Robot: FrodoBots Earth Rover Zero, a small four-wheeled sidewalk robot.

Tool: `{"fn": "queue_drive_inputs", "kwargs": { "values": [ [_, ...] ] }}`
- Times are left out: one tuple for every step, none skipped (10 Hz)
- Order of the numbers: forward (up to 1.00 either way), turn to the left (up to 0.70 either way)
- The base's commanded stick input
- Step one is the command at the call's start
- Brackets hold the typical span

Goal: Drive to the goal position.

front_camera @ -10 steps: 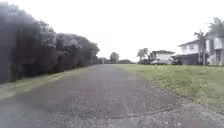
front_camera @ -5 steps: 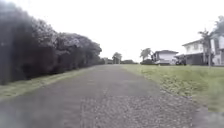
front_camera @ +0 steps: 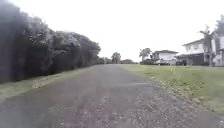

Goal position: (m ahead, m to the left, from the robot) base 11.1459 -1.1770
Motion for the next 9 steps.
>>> {"fn": "queue_drive_inputs", "kwargs": {
  "values": [
    [0.85,0.01],
    [0.85,0.03],
    [0.85,0.02],
    [0.85,0.0],
    [0.85,0.0],
    [0.85,0.0],
    [0.85,0.0],
    [0.85,0.0],
    [0.85,0.0]
  ]
}}
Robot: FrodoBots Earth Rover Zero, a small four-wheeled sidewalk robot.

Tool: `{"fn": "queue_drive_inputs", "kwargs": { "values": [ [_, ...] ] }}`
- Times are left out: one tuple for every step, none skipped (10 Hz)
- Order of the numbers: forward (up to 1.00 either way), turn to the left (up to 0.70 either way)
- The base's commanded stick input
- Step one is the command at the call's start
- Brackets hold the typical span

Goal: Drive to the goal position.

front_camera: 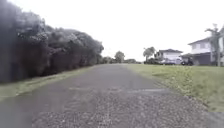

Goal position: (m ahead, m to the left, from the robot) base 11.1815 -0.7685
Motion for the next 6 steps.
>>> {"fn": "queue_drive_inputs", "kwargs": {
  "values": [
    [0.85,0.0],
    [0.85,0.0],
    [0.85,0.02],
    [0.85,0.02],
    [0.85,0.0],
    [0.85,0.0]
  ]
}}
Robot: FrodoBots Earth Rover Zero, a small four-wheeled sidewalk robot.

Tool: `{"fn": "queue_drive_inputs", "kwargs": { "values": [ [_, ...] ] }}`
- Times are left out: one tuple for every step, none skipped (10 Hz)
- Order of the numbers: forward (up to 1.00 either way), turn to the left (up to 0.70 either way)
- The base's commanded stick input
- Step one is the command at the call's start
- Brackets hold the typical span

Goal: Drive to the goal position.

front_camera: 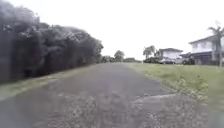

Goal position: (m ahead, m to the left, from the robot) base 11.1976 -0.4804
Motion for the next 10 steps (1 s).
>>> {"fn": "queue_drive_inputs", "kwargs": {
  "values": [
    [0.85,0.0],
    [0.85,0.0],
    [0.85,0.0],
    [0.85,0.0],
    [0.85,0.0],
    [0.85,0.0],
    [0.85,0.0],
    [0.85,0.0],
    [0.85,0.0],
    [0.85,0.0]
  ]
}}
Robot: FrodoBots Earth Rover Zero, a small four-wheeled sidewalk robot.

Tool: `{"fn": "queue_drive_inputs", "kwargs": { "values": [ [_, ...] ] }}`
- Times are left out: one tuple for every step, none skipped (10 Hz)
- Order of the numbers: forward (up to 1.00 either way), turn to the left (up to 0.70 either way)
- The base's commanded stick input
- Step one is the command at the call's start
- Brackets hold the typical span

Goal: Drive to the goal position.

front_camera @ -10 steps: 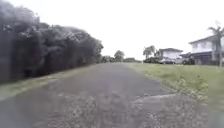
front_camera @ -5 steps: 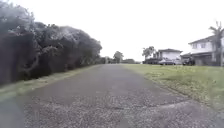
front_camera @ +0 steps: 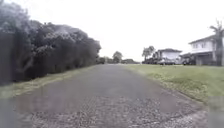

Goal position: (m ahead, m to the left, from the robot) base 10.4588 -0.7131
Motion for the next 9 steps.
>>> {"fn": "queue_drive_inputs", "kwargs": {
  "values": [
    [0.85,0.0],
    [0.85,0.0],
    [0.85,0.0],
    [0.85,0.0],
    [0.85,0.0],
    [0.85,0.0],
    [0.85,0.0],
    [0.85,0.0],
    [0.85,0.0]
  ]
}}
